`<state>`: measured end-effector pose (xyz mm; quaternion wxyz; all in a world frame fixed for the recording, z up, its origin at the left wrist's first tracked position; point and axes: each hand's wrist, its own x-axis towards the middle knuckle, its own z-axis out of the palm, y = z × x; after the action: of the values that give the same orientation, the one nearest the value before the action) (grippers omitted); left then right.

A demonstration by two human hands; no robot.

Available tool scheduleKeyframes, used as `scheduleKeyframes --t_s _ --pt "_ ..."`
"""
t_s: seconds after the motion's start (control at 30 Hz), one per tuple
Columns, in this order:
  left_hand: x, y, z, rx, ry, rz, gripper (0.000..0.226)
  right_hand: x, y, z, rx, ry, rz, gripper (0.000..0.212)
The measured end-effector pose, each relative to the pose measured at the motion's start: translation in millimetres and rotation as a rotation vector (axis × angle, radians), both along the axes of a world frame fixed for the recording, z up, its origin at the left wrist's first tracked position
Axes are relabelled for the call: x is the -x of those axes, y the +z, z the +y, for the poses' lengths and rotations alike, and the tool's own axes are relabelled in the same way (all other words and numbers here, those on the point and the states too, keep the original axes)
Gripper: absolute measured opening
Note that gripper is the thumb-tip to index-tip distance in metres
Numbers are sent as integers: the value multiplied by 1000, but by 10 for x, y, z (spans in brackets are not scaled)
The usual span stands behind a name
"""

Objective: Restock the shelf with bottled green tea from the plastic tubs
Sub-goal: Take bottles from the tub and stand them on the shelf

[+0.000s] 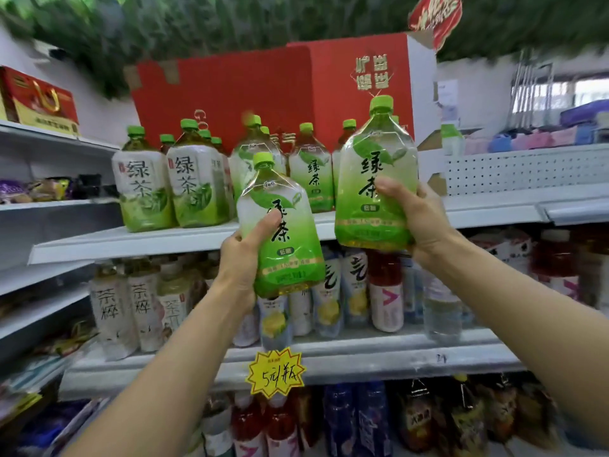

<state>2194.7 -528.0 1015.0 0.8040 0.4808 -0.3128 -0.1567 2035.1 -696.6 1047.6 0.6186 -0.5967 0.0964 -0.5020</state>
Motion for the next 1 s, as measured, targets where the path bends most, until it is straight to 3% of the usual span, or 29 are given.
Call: scheduleKeyframes --t_s 0.13,0.27,0.37,0.47,0.67,0.77,0.87,1.0 --pt "-250 171 -72 50 28 -33 54 -413 307 -42 106 -102 -35 126" --pt "-384 235 -132 74 27 -4 57 -774 438 -193 154 -110 24 143" --pt "-441 250 -137 75 3 9 48 -929 433 -218 199 -112 106 132" --pt "-482 248 -126 66 -48 24 60 -1102 426 -348 197 -85 155 111" --pt "-525 192 -175 44 -59 5 66 -1348 454 -758 156 131 207 147" --pt "-496 206 -174 34 -51 2 75 -1301 494 -657 127 196 215 143" --pt "-442 225 -162 10 -21 0 69 -1306 533 -635 127 273 222 121" --pt "-371 237 -167 -6 40 0 65 -1299 524 -603 201 126 353 128"
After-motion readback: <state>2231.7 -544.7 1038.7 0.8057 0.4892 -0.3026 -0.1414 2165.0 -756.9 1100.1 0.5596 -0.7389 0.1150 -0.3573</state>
